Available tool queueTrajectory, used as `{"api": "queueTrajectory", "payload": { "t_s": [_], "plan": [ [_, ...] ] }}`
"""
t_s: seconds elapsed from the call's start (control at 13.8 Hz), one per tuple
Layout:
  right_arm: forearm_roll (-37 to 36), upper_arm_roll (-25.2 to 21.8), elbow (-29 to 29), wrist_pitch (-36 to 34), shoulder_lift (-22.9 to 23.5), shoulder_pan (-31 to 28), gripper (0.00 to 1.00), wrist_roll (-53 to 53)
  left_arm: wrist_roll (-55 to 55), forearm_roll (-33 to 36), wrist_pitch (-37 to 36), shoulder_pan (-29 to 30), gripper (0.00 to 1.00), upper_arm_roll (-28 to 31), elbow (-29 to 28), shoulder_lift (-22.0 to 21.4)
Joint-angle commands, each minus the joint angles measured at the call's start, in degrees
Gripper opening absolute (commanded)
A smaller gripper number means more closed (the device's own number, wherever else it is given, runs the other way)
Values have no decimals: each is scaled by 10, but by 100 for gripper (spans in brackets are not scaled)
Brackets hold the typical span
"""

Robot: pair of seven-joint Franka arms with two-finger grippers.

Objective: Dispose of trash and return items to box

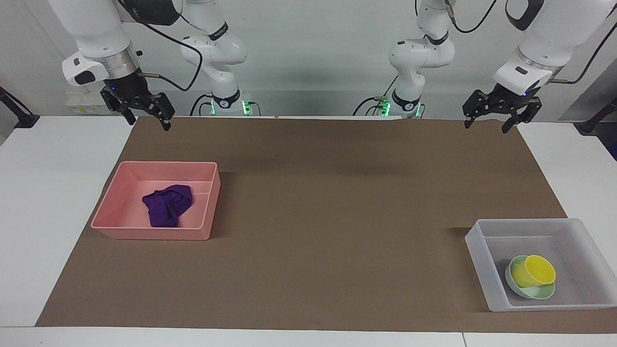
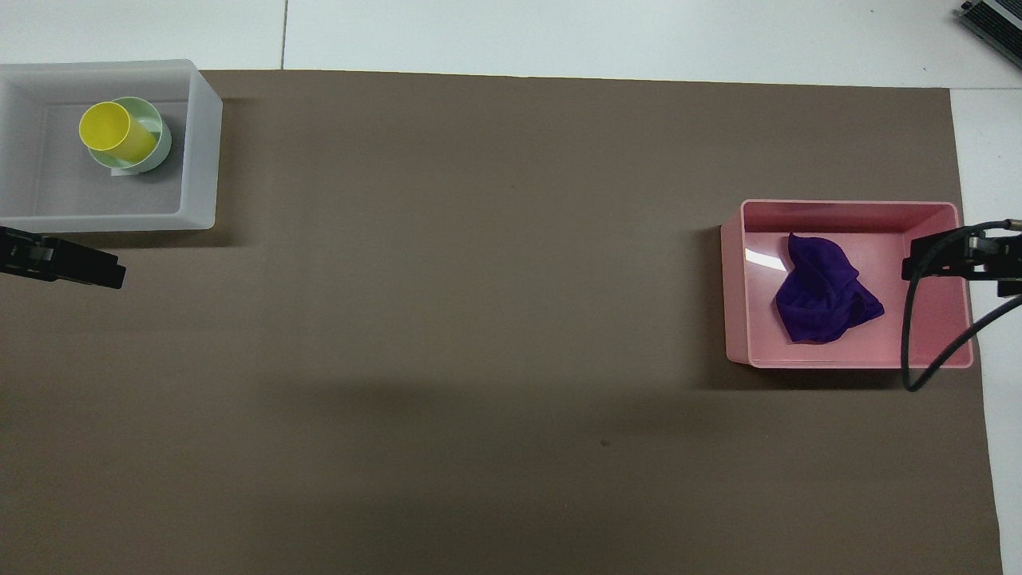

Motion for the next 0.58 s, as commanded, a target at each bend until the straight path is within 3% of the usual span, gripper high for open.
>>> {"api": "queueTrajectory", "payload": {
  "t_s": [0.0, 0.51],
  "plan": [
    [8, -1, -14, -2, -14, -3, 100, -14, 6, 10, -8, 3, 100, 2, -4, -3],
    [8, -1, -14, -2, -15, -3, 100, -14, 7, 10, -4, 9, 100, 5, -6, -4]
  ]
}}
